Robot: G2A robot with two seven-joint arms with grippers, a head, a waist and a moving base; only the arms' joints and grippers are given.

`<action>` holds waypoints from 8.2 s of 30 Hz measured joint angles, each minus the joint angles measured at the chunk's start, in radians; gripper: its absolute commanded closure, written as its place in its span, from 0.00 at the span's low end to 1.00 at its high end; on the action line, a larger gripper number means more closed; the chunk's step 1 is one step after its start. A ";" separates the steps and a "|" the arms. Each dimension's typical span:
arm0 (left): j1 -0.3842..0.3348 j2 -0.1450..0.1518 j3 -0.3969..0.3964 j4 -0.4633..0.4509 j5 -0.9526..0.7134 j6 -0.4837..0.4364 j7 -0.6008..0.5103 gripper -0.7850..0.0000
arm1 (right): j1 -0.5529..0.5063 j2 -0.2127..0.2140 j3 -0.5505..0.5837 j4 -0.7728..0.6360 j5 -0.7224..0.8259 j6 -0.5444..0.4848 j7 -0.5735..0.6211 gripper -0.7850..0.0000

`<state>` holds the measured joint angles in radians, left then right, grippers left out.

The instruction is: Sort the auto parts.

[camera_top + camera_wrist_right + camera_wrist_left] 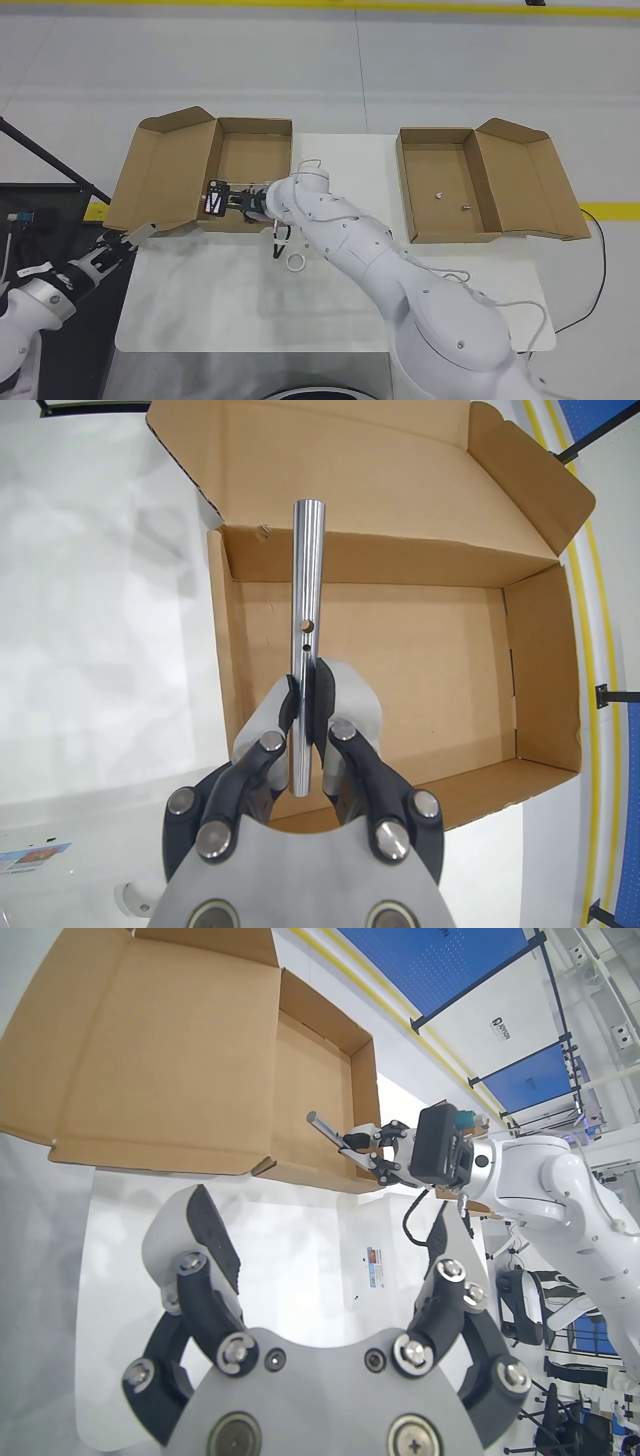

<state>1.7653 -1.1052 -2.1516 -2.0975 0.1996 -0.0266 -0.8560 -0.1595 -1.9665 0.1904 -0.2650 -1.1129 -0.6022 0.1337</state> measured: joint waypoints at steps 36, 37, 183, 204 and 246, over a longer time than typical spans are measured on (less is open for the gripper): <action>-0.049 0.029 0.061 0.022 0.008 0.009 -0.002 0.00 | 0.160 0.070 0.020 -0.117 -0.240 -0.205 -0.375 0.51; -0.052 0.030 0.063 0.024 0.008 0.009 -0.001 0.00 | 0.161 0.077 0.022 -0.131 -0.247 -0.212 -0.365 0.47; -0.080 0.037 0.082 0.054 -0.004 0.035 0.050 0.00 | -0.122 0.309 0.085 -0.551 0.337 -0.143 0.918 0.74; -0.080 0.037 0.082 0.054 -0.004 0.035 0.050 0.00 | -0.041 0.370 0.223 -0.682 0.258 -0.177 0.822 1.00; -0.080 0.037 0.082 0.054 -0.004 0.035 0.050 0.00 | 0.043 0.012 0.121 -0.044 0.064 0.139 0.383 0.53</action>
<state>1.6857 -1.0683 -2.0694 -2.0431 0.1956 0.0083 -0.8058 -0.1168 -1.9540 0.3116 -0.3093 -1.0488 -0.4632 0.5167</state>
